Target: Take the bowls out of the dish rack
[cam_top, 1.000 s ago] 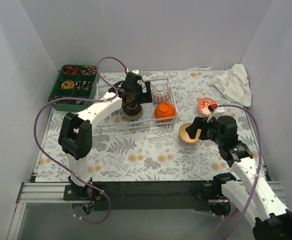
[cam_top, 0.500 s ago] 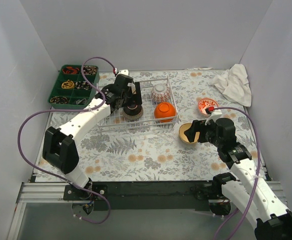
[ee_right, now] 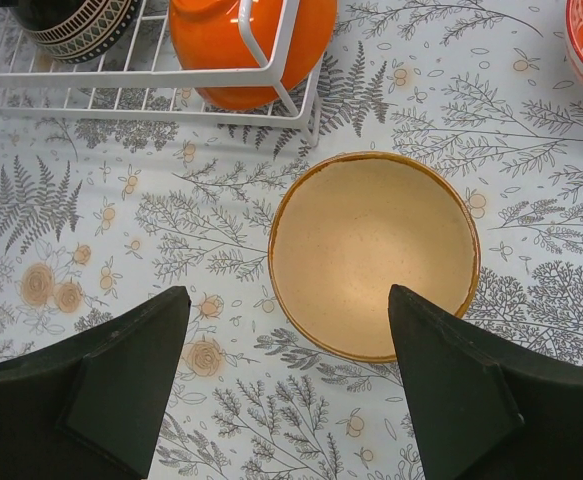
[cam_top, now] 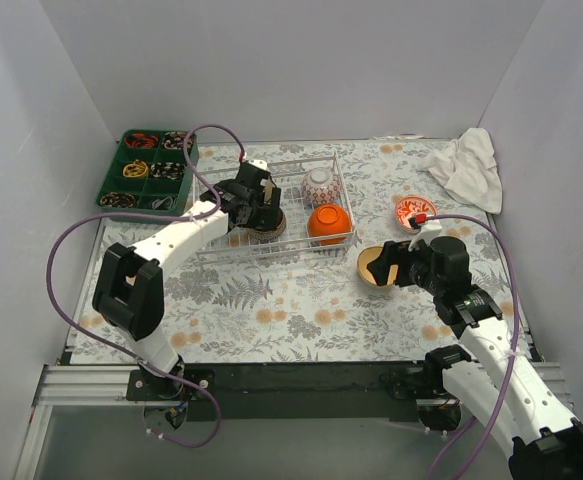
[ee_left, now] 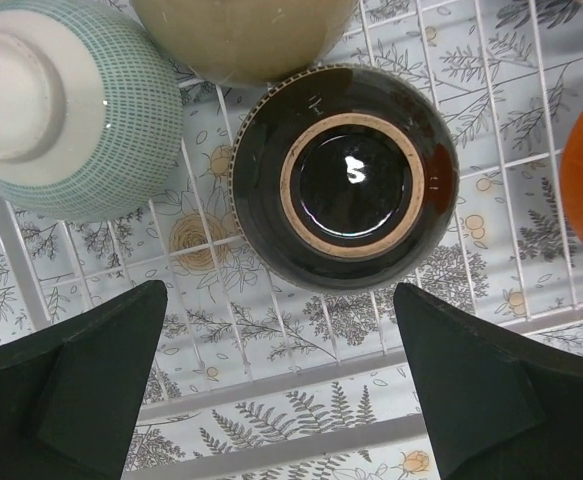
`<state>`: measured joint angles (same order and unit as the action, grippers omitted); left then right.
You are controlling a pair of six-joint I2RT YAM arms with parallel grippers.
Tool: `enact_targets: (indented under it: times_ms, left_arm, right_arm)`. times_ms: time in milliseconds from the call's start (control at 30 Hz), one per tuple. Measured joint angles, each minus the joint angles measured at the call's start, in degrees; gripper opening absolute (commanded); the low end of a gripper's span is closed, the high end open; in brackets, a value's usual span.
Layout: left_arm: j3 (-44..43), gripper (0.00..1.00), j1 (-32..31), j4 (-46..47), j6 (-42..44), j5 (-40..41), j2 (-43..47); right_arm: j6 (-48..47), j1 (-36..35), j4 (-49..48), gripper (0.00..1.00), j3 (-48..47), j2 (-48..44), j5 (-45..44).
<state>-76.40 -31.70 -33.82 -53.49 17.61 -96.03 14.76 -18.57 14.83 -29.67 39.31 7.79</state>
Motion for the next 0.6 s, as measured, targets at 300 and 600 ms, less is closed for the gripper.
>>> enact_targets:
  times_ms: [300, 600]
  left_arm:
    - [-4.07, 0.98, -0.5, 1.44, 0.96, -0.13, -6.8]
    - [-11.45, 0.98, -1.16, 1.79, 2.14, -0.46, -12.28]
  right_arm:
    - [-0.17, 0.0, 0.0, 0.88, 0.52, -0.26, 0.07]
    - [-0.42, 0.0, -0.02, 0.88, 0.55, -0.7, 0.09]
